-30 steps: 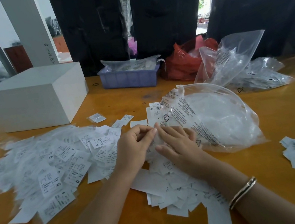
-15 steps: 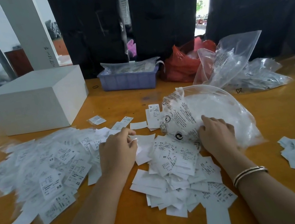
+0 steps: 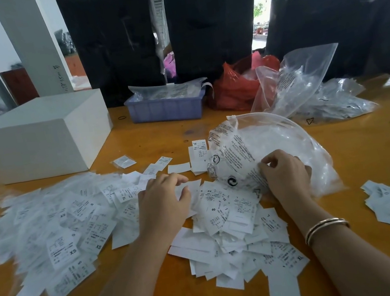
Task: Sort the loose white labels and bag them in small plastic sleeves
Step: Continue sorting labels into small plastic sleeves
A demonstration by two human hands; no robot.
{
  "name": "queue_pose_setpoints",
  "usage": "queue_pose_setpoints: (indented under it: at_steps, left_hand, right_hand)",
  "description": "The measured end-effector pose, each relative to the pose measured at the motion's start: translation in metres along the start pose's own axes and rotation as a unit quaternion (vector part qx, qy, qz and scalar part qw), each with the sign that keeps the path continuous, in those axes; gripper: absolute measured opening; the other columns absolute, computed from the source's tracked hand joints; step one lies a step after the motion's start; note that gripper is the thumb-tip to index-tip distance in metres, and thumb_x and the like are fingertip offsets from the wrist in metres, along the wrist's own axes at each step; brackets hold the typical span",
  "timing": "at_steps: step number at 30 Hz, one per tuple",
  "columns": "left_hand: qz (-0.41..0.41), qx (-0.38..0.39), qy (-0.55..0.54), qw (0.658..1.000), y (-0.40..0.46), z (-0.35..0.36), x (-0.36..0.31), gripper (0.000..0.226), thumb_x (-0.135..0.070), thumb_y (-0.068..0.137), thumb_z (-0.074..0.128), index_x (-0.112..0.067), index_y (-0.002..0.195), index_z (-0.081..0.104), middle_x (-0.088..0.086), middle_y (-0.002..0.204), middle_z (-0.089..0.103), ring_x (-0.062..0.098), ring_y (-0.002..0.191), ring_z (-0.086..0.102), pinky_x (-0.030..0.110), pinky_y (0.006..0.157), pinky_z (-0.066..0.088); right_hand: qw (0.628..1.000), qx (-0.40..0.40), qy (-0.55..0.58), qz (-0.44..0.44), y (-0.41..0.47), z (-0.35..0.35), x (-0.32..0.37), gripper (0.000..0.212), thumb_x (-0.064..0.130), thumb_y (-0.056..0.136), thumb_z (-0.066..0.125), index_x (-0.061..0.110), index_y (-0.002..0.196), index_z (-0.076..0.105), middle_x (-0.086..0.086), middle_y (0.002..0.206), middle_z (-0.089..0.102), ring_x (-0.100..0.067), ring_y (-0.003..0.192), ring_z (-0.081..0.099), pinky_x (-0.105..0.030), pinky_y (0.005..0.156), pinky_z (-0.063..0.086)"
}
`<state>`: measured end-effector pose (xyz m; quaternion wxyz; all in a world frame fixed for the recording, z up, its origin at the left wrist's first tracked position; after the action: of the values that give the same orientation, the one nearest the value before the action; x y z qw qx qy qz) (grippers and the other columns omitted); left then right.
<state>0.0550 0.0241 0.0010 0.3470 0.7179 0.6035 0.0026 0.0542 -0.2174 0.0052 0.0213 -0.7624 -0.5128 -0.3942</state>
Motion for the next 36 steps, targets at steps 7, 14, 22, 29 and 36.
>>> queue_pose_setpoints:
  at_steps: [7, 14, 22, 29, 36]
  left_hand:
    - [0.010, -0.007, -0.036, 0.999, -0.001, -0.004, -0.002, 0.016, -0.024, 0.090, 0.059, -0.023, 0.105, 0.065, -0.006, 0.110, 0.064, 0.012, 0.107, 0.052, 0.025, 0.085, 0.034]
    - [0.058, 0.031, -0.198, 0.978, -0.003, -0.009, -0.017, 0.033, -0.036, 0.091, 0.058, -0.029, 0.122, 0.057, -0.022, 0.120, 0.050, -0.001, 0.120, 0.039, 0.027, 0.103, 0.035]
    - [0.116, 0.083, -0.255, 0.957, -0.007, -0.008, -0.027, 0.023, -0.046, 0.080, 0.060, -0.048, 0.102, 0.057, -0.031, 0.099, 0.056, -0.016, 0.101, 0.048, 0.000, 0.081, 0.035]
    - [-0.028, 0.003, -0.369, 0.929, 0.002, -0.011, -0.012, 0.006, -0.028, 0.085, 0.067, -0.030, 0.080, 0.068, -0.019, 0.078, 0.068, -0.005, 0.071, 0.060, 0.006, 0.059, 0.044]
    - [-0.078, -0.013, -0.435, 0.897, 0.001, -0.011, -0.008, 0.005, -0.017, 0.090, 0.062, -0.012, 0.089, 0.063, -0.017, 0.076, 0.071, -0.003, 0.075, 0.067, 0.006, 0.066, 0.048]
  right_hand:
    - [1.000, -0.022, 0.002, -0.020, 0.002, 0.002, -0.003, 0.027, 0.032, 0.096, 0.049, 0.018, 0.095, 0.072, 0.003, 0.085, 0.064, -0.018, 0.088, 0.049, -0.037, 0.089, 0.032]
    - [0.955, -0.034, 0.116, -0.271, -0.024, -0.008, 0.035, 0.024, 0.039, 0.088, 0.056, 0.022, 0.086, 0.072, 0.016, 0.087, 0.059, -0.006, 0.088, 0.048, -0.026, 0.081, 0.019]
    - [0.909, 0.126, 0.178, -0.356, -0.046, 0.004, 0.058, 0.013, 0.030, 0.090, 0.061, 0.025, 0.087, 0.072, 0.027, 0.078, 0.055, -0.004, 0.083, 0.049, -0.037, 0.084, 0.034]
    - [0.891, 0.262, 0.139, -0.343, -0.045, 0.000, 0.055, 0.033, 0.053, 0.078, 0.050, 0.030, 0.095, 0.067, 0.013, 0.091, 0.061, -0.006, 0.093, 0.050, -0.037, 0.093, 0.033]
    - [0.848, 0.326, -0.014, -0.417, -0.050, 0.012, 0.053, 0.018, 0.055, 0.078, 0.061, 0.045, 0.092, 0.055, 0.025, 0.101, 0.043, 0.016, 0.095, 0.024, -0.009, 0.088, 0.008]
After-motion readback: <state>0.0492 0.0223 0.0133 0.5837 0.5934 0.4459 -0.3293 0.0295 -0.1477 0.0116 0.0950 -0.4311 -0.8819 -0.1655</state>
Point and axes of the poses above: each hand's wrist, its own y-axis towards the middle knuckle, its own z-axis out of the palm, x = y × z, the point moved 3 cm from there along y, towards the middle knuckle
